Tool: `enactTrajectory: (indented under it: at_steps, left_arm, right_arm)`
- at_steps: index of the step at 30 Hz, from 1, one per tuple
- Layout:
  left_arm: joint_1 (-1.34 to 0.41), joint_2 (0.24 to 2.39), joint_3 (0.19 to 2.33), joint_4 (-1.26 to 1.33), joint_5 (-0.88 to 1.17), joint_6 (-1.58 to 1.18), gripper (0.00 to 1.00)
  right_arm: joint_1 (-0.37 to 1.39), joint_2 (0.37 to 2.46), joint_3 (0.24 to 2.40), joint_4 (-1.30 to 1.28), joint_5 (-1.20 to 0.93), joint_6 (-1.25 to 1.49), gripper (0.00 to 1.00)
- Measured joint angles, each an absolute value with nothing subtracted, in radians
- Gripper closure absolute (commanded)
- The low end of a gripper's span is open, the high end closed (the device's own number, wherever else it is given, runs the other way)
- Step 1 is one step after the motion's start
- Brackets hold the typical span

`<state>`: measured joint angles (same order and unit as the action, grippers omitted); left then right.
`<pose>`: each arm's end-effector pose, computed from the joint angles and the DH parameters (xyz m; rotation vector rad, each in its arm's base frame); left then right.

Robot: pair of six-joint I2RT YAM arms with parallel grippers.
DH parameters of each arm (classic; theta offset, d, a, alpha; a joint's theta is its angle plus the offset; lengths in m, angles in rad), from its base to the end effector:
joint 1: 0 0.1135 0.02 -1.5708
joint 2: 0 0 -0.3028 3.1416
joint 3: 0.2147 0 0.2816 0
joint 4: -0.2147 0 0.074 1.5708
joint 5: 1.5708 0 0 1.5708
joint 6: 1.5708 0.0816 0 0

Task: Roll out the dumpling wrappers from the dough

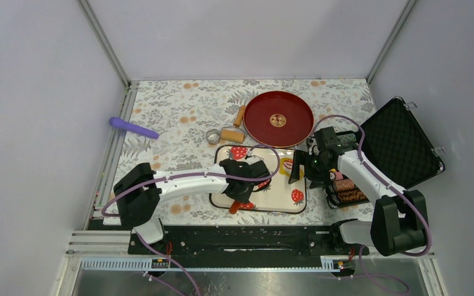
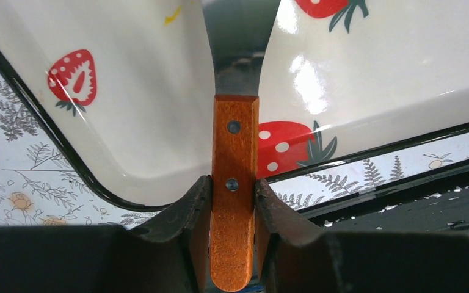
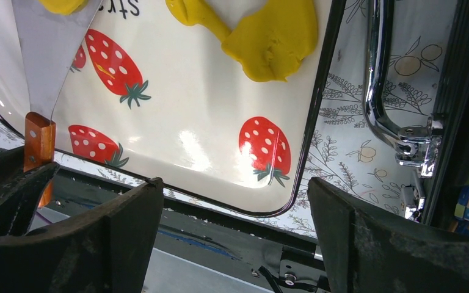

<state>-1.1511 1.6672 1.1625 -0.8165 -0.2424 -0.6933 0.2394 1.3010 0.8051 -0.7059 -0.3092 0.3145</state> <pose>0.1633 -0.3179 0.1859 0.5933 2.7349 -0.0739 0.2511 0.0869 0.1857 0.0239 2.8185 0.5661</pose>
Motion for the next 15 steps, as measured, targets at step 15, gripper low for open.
enactTrajectory:
  at_steps: [15]
  left_arm:
    - [-1.151, 1.555, 1.19, -0.85, -0.338, -0.701, 1.0]
  right_arm:
    - [0.239, 1.272, 0.814, -0.707, -0.317, 0.315, 0.04]
